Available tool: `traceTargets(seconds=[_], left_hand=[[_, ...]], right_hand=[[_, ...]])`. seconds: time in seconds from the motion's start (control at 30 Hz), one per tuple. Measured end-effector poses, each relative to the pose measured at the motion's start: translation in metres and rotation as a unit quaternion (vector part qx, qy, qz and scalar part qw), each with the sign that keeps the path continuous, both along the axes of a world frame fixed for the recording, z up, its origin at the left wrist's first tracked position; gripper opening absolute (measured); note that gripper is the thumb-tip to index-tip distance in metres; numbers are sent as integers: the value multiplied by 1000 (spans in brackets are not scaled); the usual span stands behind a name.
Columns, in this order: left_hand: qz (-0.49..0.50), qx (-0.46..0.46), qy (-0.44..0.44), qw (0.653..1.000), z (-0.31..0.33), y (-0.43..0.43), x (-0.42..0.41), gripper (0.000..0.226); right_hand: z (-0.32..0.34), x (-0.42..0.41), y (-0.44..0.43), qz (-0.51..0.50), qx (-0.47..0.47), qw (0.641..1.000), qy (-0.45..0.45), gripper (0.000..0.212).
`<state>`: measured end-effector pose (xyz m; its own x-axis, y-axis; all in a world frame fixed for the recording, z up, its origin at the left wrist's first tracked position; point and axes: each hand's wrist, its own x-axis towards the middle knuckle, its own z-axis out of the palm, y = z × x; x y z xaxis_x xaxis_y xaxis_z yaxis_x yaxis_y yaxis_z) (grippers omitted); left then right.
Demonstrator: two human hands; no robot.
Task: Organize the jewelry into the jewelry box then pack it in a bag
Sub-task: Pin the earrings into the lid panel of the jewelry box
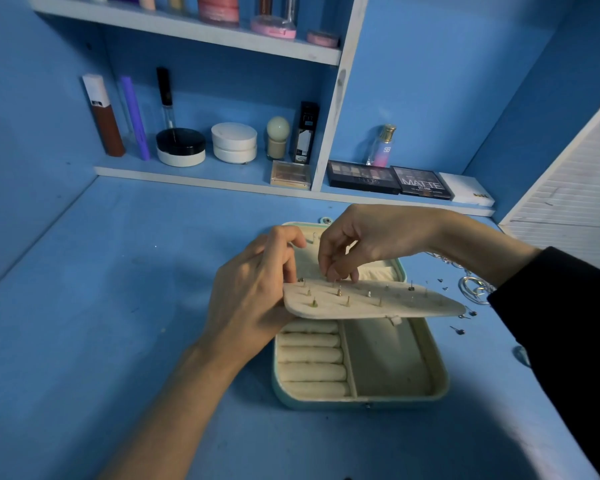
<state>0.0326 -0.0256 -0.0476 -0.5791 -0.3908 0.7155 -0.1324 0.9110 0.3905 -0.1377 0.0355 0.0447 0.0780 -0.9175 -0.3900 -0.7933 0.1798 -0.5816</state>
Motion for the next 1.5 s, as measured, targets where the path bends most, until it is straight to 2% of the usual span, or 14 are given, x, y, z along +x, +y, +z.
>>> traceTargets(seconds=[0.37,0.5,0.6,0.7,0.87,1.0,1.1,1.23,1.33,1.5], left_hand=[[0,4,0,1000,-1,0,0,54],[1,2,11,1000,1,1,1,56],[-4,9,14,1000,3,2,1,58],[2,6,7,1000,1,1,0,57],[3,4,6,1000,-2,0,0,54],[8,2,-13,1000,-3,0,1,64],[21,21,-17,999,0,0,2,56],[21,71,-14,997,-1,2,1,63],[17,138,-17,990,3,3,1,58],[34,196,-9,980,6,3,-4,69]], right_hand=[[-1,11,1,-20,-1,998,63,13],[-2,17,1,-75,16,996,46,16],[-3,18,2,-124,29,992,22,9],[-5,19,2,-162,38,986,24,19],[-7,20,1,-190,47,980,30,24],[-7,18,4,-184,40,981,34,18],[-8,14,11,-170,25,985,7,10],[-1,4,24,-190,-16,980,-62,17],[6,-9,34,-225,-59,967,-108,14],[8,-33,56,-268,-94,951,-124,15]])
